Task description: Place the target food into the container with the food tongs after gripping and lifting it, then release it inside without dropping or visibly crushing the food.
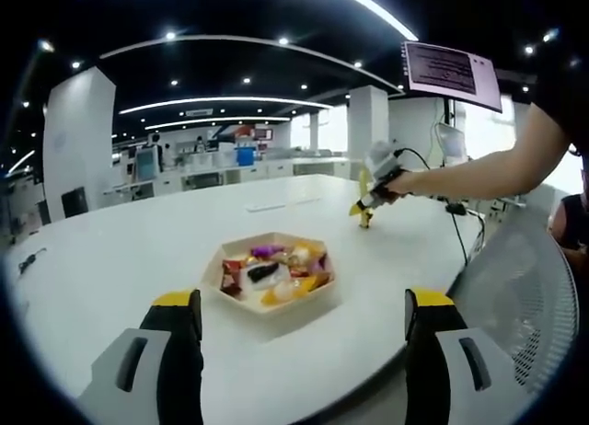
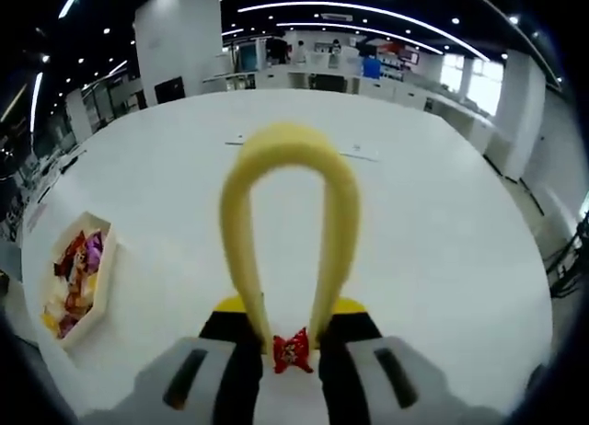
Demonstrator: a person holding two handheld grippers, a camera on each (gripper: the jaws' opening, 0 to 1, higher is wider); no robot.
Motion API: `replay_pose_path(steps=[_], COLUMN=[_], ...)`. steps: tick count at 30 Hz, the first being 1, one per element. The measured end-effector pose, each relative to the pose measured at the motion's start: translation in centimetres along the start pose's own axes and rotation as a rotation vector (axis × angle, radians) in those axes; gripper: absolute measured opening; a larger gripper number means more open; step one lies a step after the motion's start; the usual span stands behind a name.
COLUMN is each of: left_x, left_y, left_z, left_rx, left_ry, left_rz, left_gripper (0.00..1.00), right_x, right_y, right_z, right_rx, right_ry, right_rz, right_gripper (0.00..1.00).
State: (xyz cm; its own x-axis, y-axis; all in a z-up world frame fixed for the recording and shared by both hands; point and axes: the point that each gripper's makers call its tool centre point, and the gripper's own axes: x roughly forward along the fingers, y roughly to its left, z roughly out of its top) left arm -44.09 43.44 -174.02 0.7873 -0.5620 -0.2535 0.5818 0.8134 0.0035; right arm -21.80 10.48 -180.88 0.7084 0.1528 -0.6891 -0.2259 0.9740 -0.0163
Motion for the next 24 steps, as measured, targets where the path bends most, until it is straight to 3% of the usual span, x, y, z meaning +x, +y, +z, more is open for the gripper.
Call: replay_pose_path(steps=[24], left_x=[0.1], left_y=[-1.6], left_z=[-1.0], left_rx=[-0.015], left_ry=[0.052], left_rz=[-0.106], left_gripper=[0.87], right_x=[-7.8], right_y=[6.9], right_z=[6.2], right_rx=[-0.013], right_ry=[-0.129], right_rz=[0.034], right_gripper=[0.21])
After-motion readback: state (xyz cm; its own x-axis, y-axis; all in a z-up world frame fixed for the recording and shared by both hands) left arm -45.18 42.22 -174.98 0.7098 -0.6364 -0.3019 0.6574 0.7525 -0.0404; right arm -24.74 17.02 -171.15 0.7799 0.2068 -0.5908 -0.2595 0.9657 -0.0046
